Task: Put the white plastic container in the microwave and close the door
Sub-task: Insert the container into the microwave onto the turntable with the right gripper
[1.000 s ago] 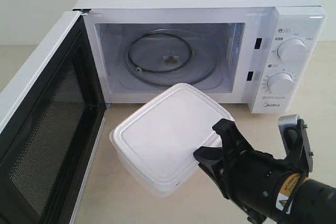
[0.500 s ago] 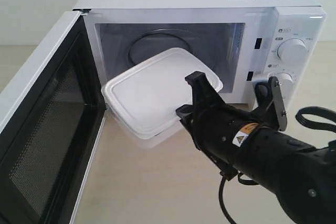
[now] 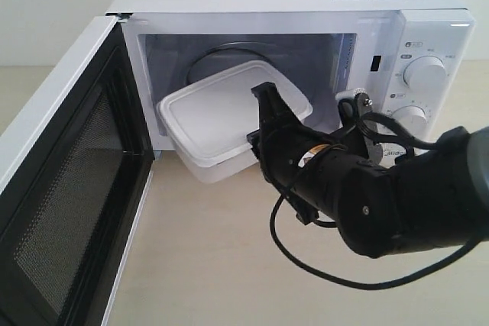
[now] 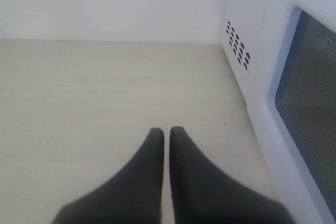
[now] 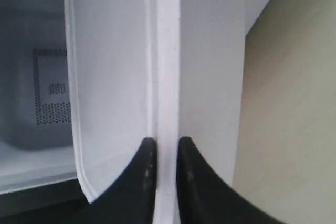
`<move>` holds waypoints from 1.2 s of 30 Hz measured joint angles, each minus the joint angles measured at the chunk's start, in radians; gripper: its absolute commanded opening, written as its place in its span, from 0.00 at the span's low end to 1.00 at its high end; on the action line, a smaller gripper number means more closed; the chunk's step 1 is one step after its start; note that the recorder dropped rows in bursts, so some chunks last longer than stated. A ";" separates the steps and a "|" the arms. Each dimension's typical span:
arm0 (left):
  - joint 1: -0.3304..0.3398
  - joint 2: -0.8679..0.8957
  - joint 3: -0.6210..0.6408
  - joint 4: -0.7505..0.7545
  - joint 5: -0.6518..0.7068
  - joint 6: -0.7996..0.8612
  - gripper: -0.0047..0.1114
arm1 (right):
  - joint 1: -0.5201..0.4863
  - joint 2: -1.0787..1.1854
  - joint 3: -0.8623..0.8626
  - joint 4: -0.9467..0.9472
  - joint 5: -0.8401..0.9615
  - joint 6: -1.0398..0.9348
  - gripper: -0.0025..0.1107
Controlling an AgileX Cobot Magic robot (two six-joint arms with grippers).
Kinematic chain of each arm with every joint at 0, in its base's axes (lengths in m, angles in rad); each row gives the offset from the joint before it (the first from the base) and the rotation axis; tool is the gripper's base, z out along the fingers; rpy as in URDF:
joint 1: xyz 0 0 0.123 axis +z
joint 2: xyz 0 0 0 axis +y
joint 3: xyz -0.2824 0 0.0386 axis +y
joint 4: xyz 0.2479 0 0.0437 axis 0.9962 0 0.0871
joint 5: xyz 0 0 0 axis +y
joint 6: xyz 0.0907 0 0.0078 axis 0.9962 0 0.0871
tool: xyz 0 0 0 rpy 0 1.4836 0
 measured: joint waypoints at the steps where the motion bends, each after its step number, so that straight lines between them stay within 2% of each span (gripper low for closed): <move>1: 0.000 0.000 0.000 0.000 0.000 0.000 0.08 | -0.011 0.000 0.000 0.000 -0.001 0.000 0.02; 9: 0.000 0.000 0.000 0.000 0.000 0.000 0.08 | -0.093 0.000 -0.007 0.000 -0.006 -0.024 0.02; 14: 0.000 0.000 0.000 0.000 0.000 0.000 0.08 | -0.126 0.000 -0.069 -0.023 0.030 -0.052 0.02; 28: 0.000 0.000 0.000 0.000 0.000 0.000 0.08 | -0.131 0.115 -0.218 -0.028 0.077 -0.048 0.02; 36: 0.000 0.000 0.000 0.000 0.000 0.000 0.08 | -0.133 0.168 -0.270 0.006 0.051 0.066 0.02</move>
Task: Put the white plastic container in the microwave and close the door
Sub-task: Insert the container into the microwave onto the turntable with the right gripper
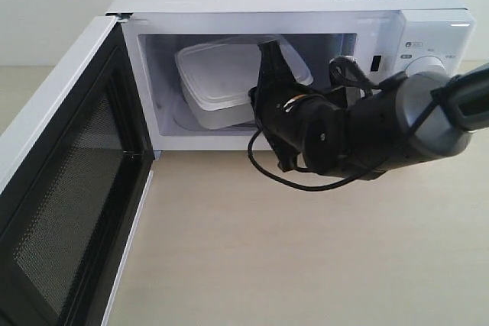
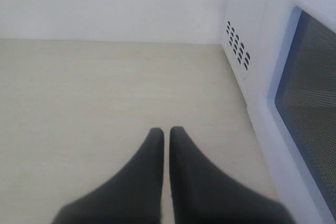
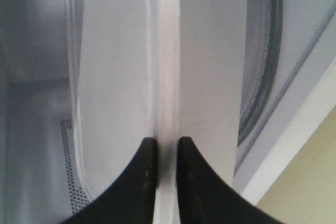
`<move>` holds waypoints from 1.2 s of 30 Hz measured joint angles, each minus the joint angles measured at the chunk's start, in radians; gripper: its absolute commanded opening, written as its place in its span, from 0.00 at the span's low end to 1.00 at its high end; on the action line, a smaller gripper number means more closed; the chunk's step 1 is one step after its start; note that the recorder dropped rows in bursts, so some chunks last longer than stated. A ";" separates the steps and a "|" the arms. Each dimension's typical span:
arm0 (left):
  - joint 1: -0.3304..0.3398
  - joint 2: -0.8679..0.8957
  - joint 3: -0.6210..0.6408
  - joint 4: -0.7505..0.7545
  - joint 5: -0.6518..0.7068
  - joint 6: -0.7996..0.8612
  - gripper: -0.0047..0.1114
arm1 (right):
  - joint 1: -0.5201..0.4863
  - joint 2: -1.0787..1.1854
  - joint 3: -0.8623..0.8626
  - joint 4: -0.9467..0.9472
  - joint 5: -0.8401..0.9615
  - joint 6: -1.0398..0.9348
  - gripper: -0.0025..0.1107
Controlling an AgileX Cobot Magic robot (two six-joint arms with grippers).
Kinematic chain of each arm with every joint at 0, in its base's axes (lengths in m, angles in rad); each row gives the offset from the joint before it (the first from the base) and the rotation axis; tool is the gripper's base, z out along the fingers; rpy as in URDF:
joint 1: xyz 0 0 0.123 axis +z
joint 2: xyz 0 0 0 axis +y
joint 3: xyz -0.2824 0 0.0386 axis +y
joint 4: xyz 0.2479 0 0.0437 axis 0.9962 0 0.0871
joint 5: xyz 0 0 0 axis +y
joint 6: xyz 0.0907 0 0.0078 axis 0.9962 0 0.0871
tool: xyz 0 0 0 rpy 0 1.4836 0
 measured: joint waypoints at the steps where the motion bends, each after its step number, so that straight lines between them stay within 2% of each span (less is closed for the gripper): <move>1: 0.000 0.000 0.000 0.000 0.000 0.000 0.08 | 0.000 0.005 -0.005 0.009 -0.004 0.003 0.02; 15: 0.000 0.000 0.000 0.000 0.000 0.000 0.08 | 0.000 0.100 -0.089 0.069 -0.017 -0.017 0.03; 17: 0.000 0.000 0.000 0.000 0.000 0.000 0.08 | 0.000 0.104 -0.093 0.081 -0.021 -0.030 0.09; 22: 0.000 0.000 0.000 0.000 0.000 0.000 0.08 | 0.000 0.113 -0.107 0.095 -0.032 -0.107 0.43; 24: 0.000 0.000 0.000 0.000 0.000 0.000 0.08 | 0.000 0.114 -0.107 0.079 -0.047 -0.125 0.49; 36: 0.000 0.000 0.000 0.000 0.000 0.000 0.08 | 0.004 0.087 -0.105 -0.030 -0.079 -0.206 0.50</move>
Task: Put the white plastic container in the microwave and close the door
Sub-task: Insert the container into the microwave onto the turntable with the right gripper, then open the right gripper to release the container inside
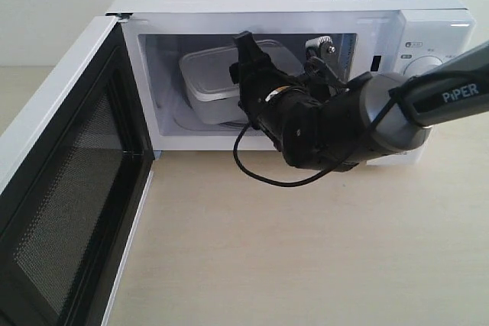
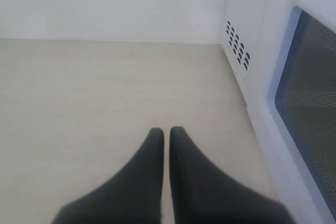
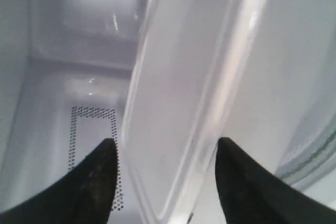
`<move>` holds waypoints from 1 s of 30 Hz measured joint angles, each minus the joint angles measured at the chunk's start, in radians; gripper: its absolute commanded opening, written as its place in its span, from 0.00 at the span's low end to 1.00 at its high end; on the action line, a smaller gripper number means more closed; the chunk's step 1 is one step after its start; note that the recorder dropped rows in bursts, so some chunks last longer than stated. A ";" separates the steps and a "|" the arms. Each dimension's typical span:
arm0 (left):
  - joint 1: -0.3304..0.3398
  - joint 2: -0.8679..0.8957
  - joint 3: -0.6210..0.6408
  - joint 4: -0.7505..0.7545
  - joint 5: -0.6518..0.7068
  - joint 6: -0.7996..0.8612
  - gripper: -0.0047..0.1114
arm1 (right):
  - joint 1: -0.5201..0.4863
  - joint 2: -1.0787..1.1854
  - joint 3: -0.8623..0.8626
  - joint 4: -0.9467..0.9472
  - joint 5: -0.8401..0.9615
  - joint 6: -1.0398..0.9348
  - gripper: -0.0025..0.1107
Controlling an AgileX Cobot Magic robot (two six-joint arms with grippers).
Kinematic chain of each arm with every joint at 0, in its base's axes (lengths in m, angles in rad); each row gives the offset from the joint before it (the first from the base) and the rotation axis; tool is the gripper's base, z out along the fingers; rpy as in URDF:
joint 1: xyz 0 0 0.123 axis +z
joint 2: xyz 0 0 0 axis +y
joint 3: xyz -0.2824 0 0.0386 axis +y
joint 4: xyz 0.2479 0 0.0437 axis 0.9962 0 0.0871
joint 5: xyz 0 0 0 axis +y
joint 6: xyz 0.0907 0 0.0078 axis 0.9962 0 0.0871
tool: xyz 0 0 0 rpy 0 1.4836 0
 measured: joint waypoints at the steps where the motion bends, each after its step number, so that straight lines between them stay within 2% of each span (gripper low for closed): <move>1: 0.000 0.000 0.000 0.000 0.000 0.000 0.08 | 0.001 -0.010 0.003 -0.001 0.000 -0.021 0.50; 8: 0.000 0.000 0.000 0.000 0.000 0.000 0.08 | 0.005 -0.092 0.072 -0.030 0.041 -0.228 0.50; 10: 0.000 0.000 0.000 0.000 0.000 0.000 0.08 | 0.005 -0.111 0.093 -0.040 0.059 -0.292 0.47; 12: 0.000 0.000 0.000 0.000 0.000 0.000 0.08 | 0.005 -0.123 0.110 -0.070 0.082 -0.374 0.37; 16: 0.000 0.000 0.000 0.000 0.000 0.000 0.08 | 0.005 -0.125 0.116 -0.222 0.151 -0.558 0.06; 17: 0.000 0.000 0.000 0.000 0.000 0.000 0.08 | 0.005 -0.125 0.116 -0.251 0.163 -0.619 0.02; 22: 0.000 0.000 0.000 0.000 0.000 0.000 0.08 | 0.005 -0.110 0.116 -0.285 0.155 -0.836 0.03; 30: 0.000 0.000 0.000 0.000 0.000 0.000 0.08 | 0.005 0.001 0.092 -0.289 0.020 -0.883 0.03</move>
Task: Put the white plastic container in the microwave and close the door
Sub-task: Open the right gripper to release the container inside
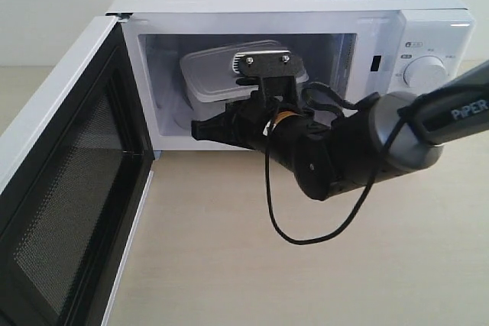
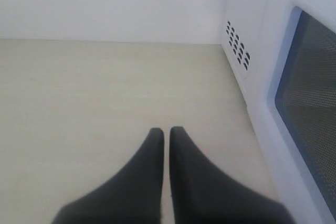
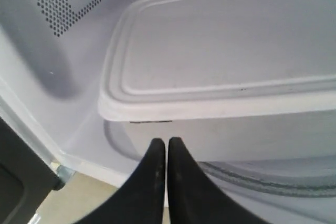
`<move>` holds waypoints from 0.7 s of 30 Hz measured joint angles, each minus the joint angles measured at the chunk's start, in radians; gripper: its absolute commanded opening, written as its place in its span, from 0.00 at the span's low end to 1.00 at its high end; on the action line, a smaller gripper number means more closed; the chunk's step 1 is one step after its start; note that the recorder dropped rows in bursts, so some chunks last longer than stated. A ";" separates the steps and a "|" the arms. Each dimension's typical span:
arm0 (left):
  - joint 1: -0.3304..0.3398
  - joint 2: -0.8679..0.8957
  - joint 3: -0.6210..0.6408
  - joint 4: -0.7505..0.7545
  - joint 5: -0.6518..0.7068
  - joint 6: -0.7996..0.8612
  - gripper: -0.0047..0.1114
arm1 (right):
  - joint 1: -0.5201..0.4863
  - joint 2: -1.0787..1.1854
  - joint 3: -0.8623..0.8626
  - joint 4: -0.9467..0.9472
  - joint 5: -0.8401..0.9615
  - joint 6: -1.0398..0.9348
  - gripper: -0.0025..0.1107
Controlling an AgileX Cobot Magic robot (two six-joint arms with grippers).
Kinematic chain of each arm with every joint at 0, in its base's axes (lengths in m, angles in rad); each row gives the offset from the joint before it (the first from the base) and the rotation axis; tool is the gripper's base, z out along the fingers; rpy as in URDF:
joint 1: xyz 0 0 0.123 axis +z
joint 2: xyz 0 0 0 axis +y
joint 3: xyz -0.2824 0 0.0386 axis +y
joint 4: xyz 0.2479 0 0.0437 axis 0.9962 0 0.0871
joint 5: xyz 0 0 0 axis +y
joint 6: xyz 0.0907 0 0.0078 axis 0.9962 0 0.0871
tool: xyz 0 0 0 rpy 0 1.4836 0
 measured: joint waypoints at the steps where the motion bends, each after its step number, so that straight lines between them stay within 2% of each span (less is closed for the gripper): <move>1: 0.000 0.000 0.000 0.000 0.000 0.000 0.08 | 0.000 0.016 -0.016 0.000 0.000 0.002 0.03; 11: 0.000 0.000 0.000 0.000 0.000 0.000 0.08 | 0.000 0.097 -0.217 0.062 0.138 0.002 0.03; 17: 0.000 0.000 0.000 0.000 0.000 0.000 0.08 | 0.000 0.097 -0.269 0.071 0.206 0.002 0.03; 21: 0.000 0.000 0.000 0.000 0.000 0.000 0.08 | 0.000 0.097 -0.276 0.074 0.323 0.002 0.03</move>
